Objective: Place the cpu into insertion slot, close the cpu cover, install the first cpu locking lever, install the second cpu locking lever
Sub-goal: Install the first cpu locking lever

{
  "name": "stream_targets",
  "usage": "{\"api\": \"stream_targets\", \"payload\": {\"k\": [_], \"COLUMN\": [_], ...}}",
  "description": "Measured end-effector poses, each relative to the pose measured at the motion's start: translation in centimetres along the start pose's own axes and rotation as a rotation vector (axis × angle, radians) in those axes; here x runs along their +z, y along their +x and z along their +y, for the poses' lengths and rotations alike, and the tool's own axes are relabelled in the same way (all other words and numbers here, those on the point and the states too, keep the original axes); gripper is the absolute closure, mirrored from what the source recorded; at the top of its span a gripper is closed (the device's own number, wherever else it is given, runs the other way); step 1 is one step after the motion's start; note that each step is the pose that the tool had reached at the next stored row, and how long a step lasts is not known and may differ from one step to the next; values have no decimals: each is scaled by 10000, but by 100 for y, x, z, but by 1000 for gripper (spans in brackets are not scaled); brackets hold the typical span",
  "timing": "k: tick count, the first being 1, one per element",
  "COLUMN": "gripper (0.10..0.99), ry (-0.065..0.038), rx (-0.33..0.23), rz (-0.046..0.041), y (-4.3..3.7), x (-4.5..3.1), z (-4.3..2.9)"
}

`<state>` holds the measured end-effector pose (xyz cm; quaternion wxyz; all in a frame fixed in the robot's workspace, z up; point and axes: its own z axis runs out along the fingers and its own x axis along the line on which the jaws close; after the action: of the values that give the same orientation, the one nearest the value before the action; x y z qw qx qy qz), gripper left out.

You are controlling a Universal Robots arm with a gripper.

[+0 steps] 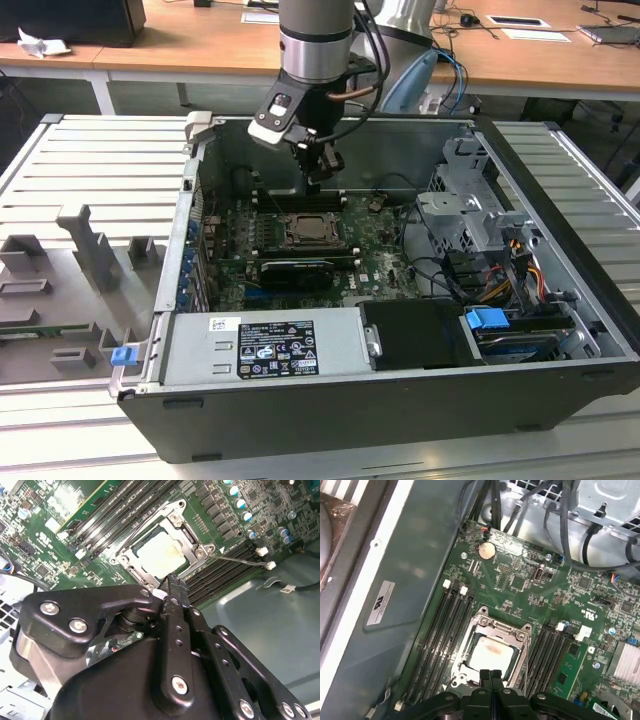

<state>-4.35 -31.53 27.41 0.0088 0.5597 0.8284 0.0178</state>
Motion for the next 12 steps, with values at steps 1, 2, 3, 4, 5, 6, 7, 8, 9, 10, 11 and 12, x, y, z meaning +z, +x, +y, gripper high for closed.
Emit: {"api": "stream_targets", "payload": {"k": [1, 2, 3, 4, 5, 6, 7, 8, 9, 10, 11, 12], "gripper": [980, 980, 980, 980, 980, 980, 980, 980, 980, 980, 980, 980], "ry": [1, 1, 2, 3, 3, 4, 4, 5, 5, 6, 6, 7], "rx": [-98, -237, -385, -479, -556, -628, -737, -815, -913, -986, -1086, -1171], "rz": [4, 10, 15, 19, 22, 25, 29, 32, 36, 39, 43, 47], "y": [0, 0, 0, 0, 0, 0, 0, 0, 0, 0, 0, 0], "x": [0, 0, 0, 0, 0, 0, 0, 0, 0, 0, 0, 0], "z": [0, 0, 0, 0, 0, 0, 0, 0, 0, 0, 0, 0]}}
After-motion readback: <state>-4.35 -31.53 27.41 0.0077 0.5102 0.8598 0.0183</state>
